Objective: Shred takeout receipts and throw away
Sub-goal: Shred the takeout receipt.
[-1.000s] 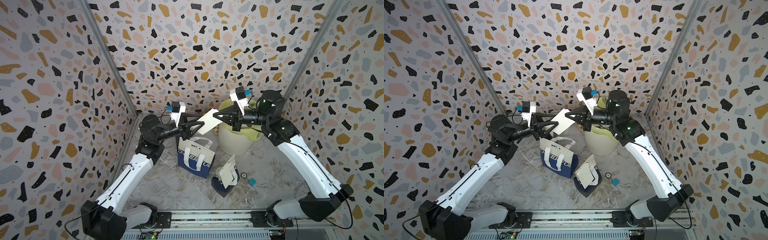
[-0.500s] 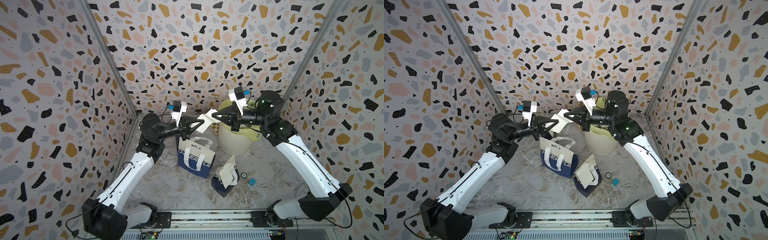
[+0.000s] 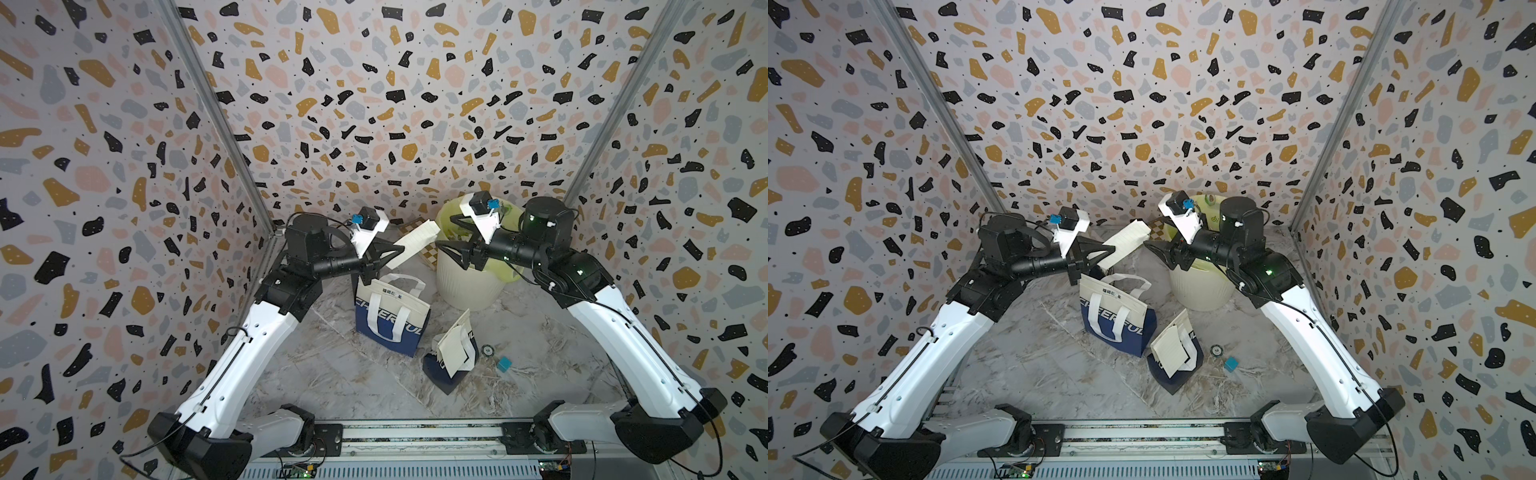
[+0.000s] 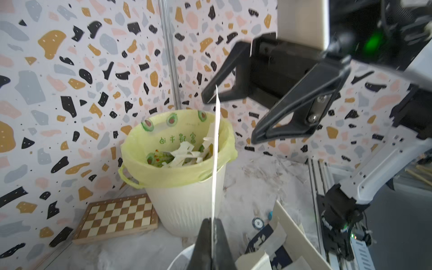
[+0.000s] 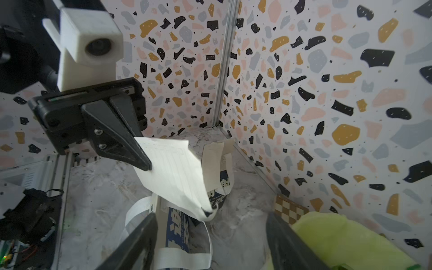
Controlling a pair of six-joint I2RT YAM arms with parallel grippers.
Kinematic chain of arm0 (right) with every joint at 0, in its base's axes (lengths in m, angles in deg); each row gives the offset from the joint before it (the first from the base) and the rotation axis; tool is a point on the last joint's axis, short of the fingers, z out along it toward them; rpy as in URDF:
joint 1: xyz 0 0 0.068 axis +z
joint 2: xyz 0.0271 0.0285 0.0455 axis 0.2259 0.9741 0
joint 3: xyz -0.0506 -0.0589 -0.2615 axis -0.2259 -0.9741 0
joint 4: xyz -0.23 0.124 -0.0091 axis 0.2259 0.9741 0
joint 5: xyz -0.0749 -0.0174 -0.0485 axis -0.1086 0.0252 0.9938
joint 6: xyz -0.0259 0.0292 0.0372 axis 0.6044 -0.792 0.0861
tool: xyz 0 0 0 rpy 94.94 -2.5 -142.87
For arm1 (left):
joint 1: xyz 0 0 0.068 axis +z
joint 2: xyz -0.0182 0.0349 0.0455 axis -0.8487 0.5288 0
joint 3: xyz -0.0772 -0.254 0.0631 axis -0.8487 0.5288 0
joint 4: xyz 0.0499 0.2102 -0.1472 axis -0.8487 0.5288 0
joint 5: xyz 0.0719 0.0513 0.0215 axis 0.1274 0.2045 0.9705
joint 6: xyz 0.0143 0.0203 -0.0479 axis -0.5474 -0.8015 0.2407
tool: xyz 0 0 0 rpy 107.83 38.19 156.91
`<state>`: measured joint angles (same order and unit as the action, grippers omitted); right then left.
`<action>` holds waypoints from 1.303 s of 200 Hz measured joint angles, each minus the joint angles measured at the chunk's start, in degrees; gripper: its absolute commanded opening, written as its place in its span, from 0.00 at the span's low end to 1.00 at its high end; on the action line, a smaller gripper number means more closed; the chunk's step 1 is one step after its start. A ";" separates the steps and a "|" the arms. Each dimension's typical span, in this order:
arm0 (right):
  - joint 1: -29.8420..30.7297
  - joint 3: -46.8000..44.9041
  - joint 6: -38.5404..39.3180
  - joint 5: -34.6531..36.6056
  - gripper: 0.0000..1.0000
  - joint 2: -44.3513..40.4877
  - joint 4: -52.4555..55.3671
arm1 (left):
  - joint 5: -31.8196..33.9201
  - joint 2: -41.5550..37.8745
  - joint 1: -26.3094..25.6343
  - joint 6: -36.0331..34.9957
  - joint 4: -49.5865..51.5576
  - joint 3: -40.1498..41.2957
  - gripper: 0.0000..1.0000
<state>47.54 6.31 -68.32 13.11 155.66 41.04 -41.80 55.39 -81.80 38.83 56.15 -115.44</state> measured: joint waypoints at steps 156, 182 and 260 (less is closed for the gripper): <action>4.55 0.02 7.15 -13.22 0.44 7.37 7.15 | 0.76 2.71 -3.02 -22.36 24.26 -6.51 0.00; 4.66 0.02 7.15 -15.41 0.34 7.61 7.13 | -0.22 3.30 -3.02 -22.34 25.62 -7.30 0.00; 5.40 -0.85 9.73 -17.75 0.00 7.15 6.84 | -2.78 4.28 -3.02 -16.13 25.73 -8.96 0.00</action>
<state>52.94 5.46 -58.60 -4.64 162.81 47.88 -44.58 59.67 -84.82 22.70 81.88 -124.40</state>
